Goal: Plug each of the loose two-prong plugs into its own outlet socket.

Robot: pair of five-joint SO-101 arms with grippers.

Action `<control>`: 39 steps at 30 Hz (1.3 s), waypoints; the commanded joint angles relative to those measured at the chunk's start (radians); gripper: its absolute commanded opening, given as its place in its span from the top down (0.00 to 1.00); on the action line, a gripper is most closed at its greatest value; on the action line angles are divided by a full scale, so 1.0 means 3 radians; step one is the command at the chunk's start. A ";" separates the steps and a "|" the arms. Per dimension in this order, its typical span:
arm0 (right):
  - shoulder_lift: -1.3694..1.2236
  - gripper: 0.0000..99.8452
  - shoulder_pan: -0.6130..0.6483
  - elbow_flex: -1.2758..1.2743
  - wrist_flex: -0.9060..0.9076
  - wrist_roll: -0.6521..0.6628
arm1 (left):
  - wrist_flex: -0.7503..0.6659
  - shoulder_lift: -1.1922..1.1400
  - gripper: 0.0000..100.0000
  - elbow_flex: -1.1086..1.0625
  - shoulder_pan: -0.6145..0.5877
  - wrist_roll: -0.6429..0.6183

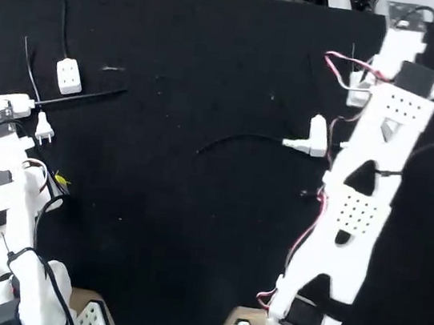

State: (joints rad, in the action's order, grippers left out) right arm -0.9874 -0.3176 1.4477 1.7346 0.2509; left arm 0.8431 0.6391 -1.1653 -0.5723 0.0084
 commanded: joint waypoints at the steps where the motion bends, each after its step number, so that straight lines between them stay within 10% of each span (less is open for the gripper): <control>1: 0.0821 0.85 -0.0061 -0.0739 0.0113 -0.0046 | -0.0056 0.0026 0.75 0.0028 0.0038 -0.0010; 16: 0.3613 0.85 0.0823 -0.4074 -0.0522 -0.0072 | -0.0056 0.0026 0.75 0.0028 0.0038 -0.0005; 29: 0.4289 0.85 0.2537 -0.6892 -0.2777 -0.0072 | -0.0056 0.0000 0.75 0.0023 0.0033 -0.0005; 39: 0.4263 0.85 0.2951 -0.8283 -0.4419 -0.0194 | 0.0327 0.0031 0.75 0.0708 -0.0003 0.0460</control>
State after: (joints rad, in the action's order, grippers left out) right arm 0.2509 0.5278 -0.9659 0.5439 0.1987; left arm 0.8738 0.6391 -1.1254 -0.5723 0.0238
